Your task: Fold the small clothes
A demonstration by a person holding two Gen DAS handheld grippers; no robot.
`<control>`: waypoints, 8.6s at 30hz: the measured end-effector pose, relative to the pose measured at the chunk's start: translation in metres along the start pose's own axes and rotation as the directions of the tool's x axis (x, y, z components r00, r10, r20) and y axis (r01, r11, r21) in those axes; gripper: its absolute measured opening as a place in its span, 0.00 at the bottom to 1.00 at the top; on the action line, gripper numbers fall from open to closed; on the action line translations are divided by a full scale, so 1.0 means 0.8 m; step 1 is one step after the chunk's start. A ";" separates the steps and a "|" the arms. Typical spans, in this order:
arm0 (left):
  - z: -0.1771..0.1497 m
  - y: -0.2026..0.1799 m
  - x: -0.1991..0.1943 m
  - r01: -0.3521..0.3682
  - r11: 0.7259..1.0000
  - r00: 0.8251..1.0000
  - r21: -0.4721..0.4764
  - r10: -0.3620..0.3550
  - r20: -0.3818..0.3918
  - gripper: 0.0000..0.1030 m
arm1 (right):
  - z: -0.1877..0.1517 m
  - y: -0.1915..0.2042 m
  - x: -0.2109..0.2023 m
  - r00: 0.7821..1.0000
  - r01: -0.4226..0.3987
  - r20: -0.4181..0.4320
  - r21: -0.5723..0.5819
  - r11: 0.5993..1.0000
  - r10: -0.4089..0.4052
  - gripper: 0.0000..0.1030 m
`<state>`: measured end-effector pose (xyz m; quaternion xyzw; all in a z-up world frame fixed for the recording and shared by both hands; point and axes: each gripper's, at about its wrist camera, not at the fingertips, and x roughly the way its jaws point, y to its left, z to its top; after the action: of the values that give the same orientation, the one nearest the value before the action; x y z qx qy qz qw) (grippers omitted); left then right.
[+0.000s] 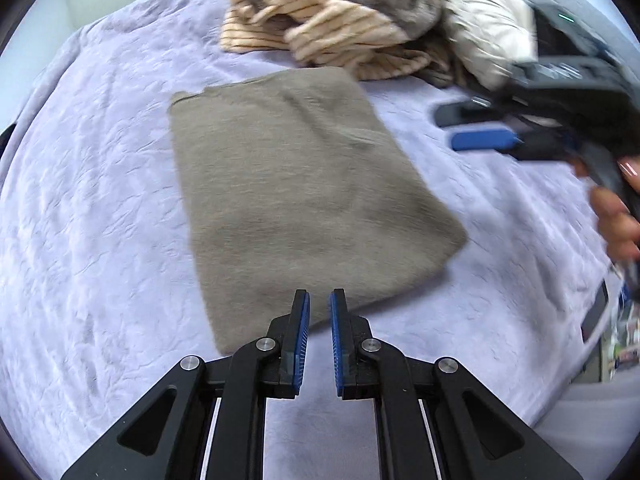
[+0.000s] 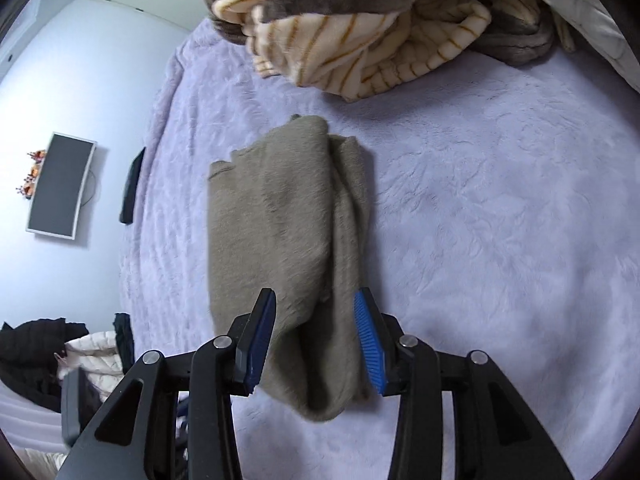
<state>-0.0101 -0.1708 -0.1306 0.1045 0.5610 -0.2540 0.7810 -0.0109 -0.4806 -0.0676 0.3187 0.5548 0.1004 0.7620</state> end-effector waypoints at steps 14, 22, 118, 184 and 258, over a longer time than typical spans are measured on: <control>0.028 0.055 0.060 -0.127 0.984 0.989 -0.125 0.116 -0.091 0.10 | -0.056 0.078 0.048 0.998 0.007 -0.064 -0.227 0.974 -0.022 0.43; 0.025 0.052 0.061 -0.146 0.981 0.987 -0.125 0.135 -0.089 0.94 | -0.057 -0.014 0.076 0.987 0.145 -0.070 -0.010 0.989 -0.145 0.24; 0.034 0.091 0.149 0.282 0.892 0.933 -0.354 -0.341 -0.117 0.94 | 0.062 -0.047 0.090 0.998 -0.034 -0.046 0.038 0.999 0.035 0.70; -0.166 0.164 -0.003 0.135 0.906 0.977 -0.400 -0.189 -0.100 0.49 | -0.092 0.123 0.163 0.932 -0.251 -0.277 -0.031 0.968 0.233 0.37; -0.141 0.150 -0.093 -0.184 0.950 0.975 -0.251 0.145 -0.166 0.98 | -0.256 0.211 0.073 0.866 0.495 0.014 -0.153 0.855 -0.499 1.00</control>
<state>-0.0594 0.0026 -0.1155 0.0639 0.6348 -0.1024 0.7632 -0.1423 -0.2431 -0.0492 0.1045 0.6190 -0.0536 0.7766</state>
